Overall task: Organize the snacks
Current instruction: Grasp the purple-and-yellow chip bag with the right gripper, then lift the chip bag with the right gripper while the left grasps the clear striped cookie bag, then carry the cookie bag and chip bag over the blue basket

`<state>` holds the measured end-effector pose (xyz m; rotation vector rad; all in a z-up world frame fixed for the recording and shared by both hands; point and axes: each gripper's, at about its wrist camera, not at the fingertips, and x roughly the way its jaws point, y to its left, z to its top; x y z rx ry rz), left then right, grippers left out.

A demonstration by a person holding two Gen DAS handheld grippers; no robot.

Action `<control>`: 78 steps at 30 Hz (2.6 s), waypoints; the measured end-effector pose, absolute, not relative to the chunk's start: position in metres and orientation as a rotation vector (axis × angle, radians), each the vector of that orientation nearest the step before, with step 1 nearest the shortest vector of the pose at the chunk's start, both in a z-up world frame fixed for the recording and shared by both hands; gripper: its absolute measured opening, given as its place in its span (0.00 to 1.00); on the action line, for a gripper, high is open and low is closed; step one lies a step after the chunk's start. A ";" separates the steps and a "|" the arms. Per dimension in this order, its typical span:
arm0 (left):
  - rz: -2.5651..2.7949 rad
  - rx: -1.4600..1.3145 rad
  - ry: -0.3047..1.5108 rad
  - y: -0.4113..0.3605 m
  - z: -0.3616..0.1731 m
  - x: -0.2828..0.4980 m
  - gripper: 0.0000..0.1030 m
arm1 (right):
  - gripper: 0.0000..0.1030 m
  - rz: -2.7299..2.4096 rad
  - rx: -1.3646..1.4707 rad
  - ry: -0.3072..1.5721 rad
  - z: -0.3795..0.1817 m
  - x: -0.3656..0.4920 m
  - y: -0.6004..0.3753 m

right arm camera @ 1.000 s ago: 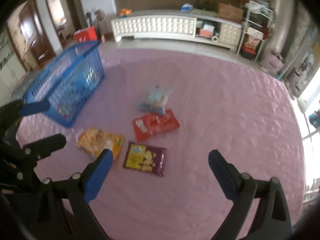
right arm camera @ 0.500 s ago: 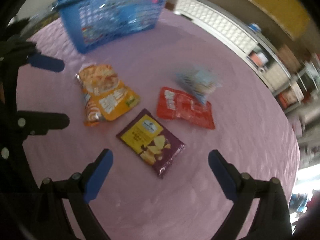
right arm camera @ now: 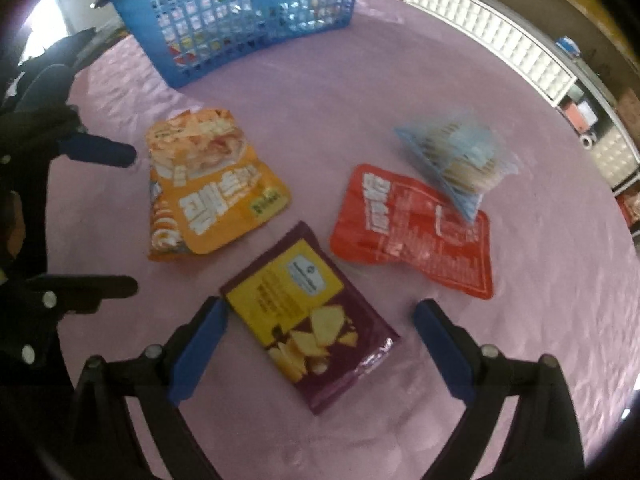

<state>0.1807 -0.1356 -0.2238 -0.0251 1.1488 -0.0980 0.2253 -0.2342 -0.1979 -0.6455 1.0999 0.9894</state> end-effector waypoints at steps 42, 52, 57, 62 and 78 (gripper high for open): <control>-0.147 0.002 1.119 -0.137 -0.172 0.287 0.82 | 0.62 0.400 -0.125 1.014 -0.136 0.272 -0.296; -0.134 0.009 1.143 -0.167 -0.193 0.353 0.82 | 0.62 0.292 -0.076 0.959 -0.144 0.306 -0.306; -0.134 0.024 1.167 -0.182 -0.207 0.380 0.82 | 0.62 0.249 -0.069 0.988 -0.152 0.312 -0.321; -0.129 0.055 1.204 -0.198 -0.227 0.399 0.76 | 0.62 0.221 -0.095 0.973 -0.150 0.313 -0.324; -0.153 -0.020 1.126 -0.175 -0.189 0.354 0.50 | 0.62 0.276 -0.039 0.958 -0.125 0.285 -0.319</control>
